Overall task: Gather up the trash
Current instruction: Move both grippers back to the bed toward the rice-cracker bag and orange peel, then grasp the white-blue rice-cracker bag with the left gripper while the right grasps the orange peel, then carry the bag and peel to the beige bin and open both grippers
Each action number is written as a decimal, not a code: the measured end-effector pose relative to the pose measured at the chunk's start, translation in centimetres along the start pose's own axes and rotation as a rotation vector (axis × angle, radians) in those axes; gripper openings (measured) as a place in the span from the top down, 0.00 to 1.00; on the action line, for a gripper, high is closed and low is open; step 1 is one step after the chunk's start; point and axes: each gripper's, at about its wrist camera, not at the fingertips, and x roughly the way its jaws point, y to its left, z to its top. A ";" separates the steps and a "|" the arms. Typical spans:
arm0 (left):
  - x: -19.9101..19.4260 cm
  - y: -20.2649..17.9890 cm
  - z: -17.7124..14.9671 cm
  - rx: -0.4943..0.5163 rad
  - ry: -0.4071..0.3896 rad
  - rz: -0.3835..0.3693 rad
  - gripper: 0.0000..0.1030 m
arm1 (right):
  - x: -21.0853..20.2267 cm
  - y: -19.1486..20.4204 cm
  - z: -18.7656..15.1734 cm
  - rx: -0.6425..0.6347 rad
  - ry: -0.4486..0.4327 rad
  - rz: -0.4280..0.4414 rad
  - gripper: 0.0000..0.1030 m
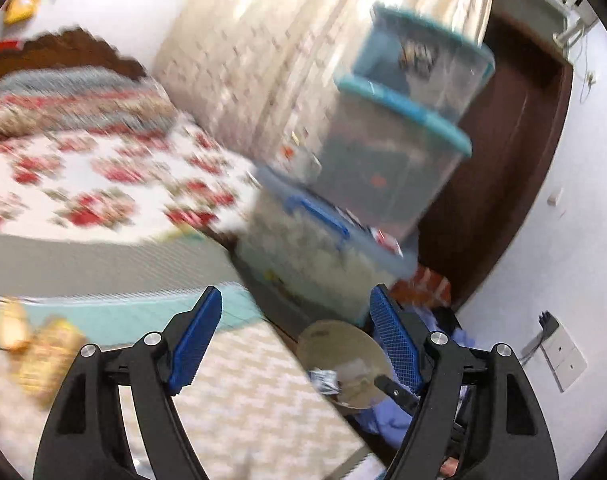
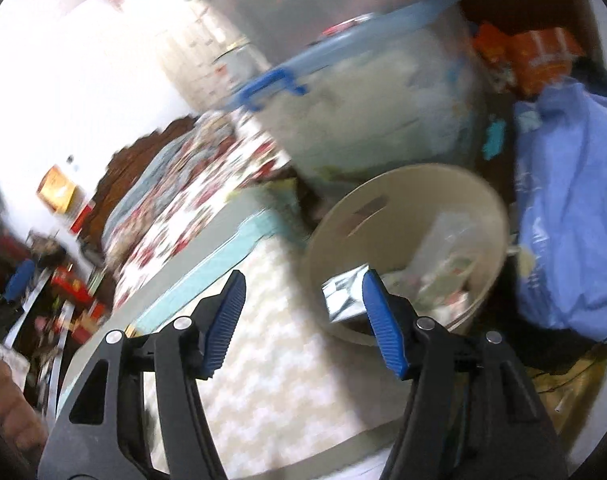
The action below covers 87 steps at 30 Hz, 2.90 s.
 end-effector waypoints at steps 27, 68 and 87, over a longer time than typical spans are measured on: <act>-18.0 26.6 -5.7 -0.258 0.086 0.582 0.30 | 7.0 22.3 -10.8 -0.358 0.380 0.237 0.45; -11.9 28.8 -10.7 -0.273 0.208 0.587 0.39 | 22.3 43.7 -17.5 -0.884 0.745 0.298 0.91; -13.4 20.1 -9.0 -0.174 0.182 0.445 0.39 | 11.8 31.5 -7.6 -0.563 0.512 0.306 0.91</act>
